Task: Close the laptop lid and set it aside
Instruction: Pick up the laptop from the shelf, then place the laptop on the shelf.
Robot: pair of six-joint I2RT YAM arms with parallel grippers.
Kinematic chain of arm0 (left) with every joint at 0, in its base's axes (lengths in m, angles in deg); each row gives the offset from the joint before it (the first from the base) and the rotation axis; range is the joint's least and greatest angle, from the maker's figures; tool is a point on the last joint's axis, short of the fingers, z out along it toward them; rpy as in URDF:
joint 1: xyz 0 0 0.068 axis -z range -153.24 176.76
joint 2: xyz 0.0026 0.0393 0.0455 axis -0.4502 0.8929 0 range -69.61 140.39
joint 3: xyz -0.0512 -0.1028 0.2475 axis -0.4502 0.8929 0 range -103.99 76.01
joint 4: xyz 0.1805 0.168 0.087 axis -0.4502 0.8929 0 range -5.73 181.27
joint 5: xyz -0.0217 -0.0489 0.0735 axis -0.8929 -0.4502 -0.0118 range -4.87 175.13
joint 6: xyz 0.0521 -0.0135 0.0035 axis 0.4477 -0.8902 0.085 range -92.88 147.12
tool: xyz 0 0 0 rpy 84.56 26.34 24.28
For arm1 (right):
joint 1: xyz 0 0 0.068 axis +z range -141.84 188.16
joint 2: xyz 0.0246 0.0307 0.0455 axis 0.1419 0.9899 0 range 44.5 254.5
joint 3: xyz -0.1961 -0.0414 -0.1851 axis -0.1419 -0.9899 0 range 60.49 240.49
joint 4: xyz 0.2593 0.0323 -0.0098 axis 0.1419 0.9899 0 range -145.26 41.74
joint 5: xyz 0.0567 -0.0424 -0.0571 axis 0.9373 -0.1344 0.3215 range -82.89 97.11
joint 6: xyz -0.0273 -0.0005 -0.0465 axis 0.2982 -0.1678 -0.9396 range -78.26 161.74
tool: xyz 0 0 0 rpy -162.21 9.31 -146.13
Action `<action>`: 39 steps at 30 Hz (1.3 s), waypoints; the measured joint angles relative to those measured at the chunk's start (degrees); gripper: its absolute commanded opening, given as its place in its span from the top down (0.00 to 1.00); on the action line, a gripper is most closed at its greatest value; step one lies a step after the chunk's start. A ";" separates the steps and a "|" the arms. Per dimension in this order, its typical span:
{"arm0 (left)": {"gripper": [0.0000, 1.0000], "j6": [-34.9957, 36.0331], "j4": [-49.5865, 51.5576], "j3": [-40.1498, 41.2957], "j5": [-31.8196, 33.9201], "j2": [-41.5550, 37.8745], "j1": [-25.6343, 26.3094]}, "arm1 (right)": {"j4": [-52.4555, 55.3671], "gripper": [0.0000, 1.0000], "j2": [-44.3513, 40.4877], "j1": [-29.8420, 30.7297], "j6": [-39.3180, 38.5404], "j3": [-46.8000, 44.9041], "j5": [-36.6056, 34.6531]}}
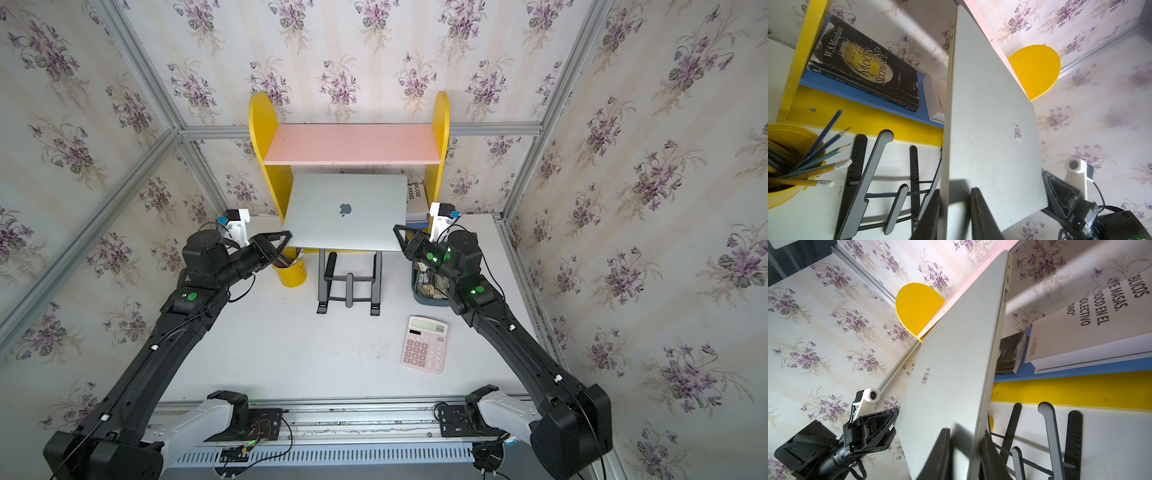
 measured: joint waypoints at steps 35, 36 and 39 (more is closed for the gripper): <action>1.00 -0.04 0.85 -21.22 2.43 15.56 -0.02 | 6.93 0.94 12.74 -2.12 -2.14 21.57 -4.00; 1.00 -0.04 0.87 -21.86 2.38 16.09 -0.02 | 6.91 0.94 13.29 -2.40 -2.10 22.21 -3.72; 1.00 -0.04 0.96 -23.93 2.36 17.94 -0.02 | 6.88 0.94 14.91 -3.21 -2.01 23.80 -2.89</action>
